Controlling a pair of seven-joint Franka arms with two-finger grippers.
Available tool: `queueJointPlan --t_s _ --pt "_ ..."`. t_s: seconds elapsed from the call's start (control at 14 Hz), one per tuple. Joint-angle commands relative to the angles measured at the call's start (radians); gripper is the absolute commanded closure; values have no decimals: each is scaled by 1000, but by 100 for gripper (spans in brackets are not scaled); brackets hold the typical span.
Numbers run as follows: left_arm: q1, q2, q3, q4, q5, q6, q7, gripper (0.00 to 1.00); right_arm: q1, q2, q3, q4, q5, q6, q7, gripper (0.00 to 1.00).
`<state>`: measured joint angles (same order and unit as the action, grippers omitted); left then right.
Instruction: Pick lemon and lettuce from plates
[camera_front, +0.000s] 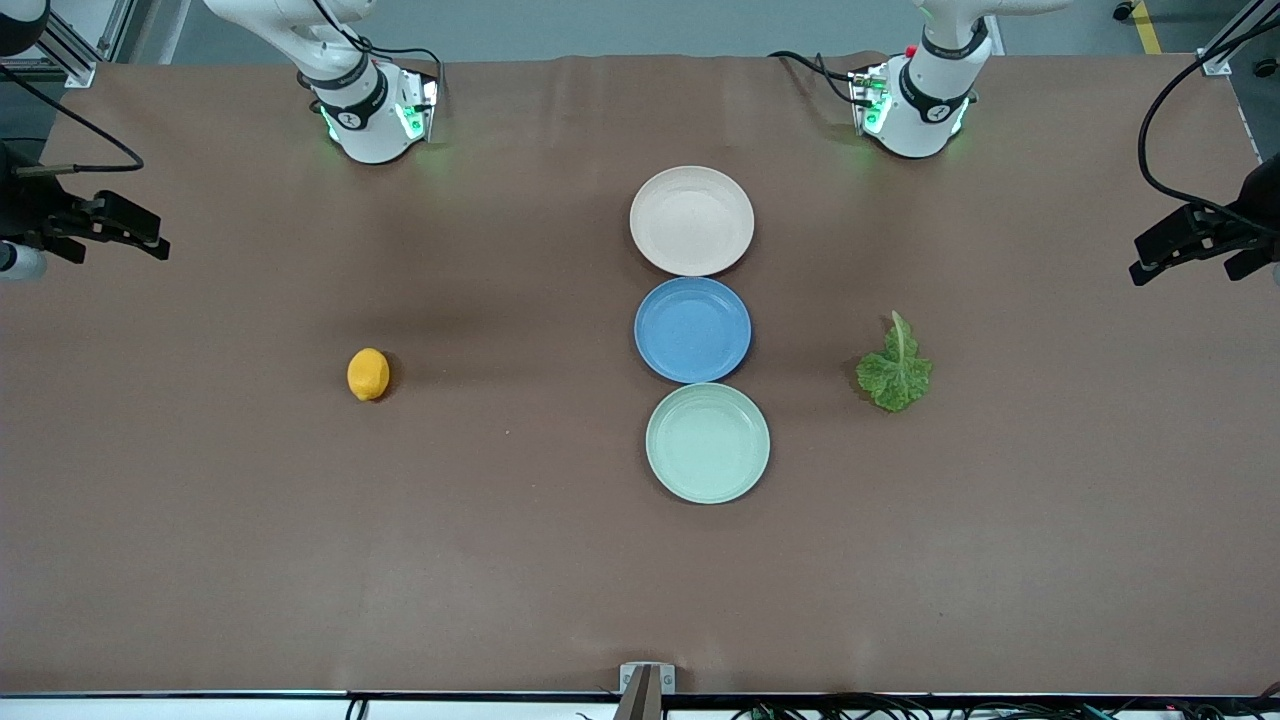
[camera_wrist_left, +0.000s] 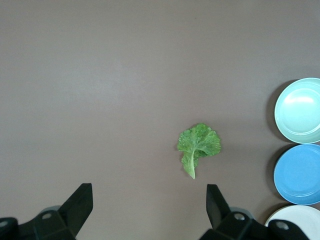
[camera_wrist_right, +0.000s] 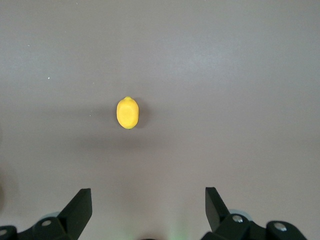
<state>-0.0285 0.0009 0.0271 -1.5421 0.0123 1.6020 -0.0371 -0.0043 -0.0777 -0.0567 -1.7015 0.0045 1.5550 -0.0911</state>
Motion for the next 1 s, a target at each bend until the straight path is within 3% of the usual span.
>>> queueJointPlan --t_s 0.0,0.93 --pt "12 7 -9 25 -12 -13 20 0 4 -45 -2 -38 5 23 -10 0" --pt "5 7 -10 25 -12 -13 19 0 4 -57 -3 -40 12 50 -10 0"
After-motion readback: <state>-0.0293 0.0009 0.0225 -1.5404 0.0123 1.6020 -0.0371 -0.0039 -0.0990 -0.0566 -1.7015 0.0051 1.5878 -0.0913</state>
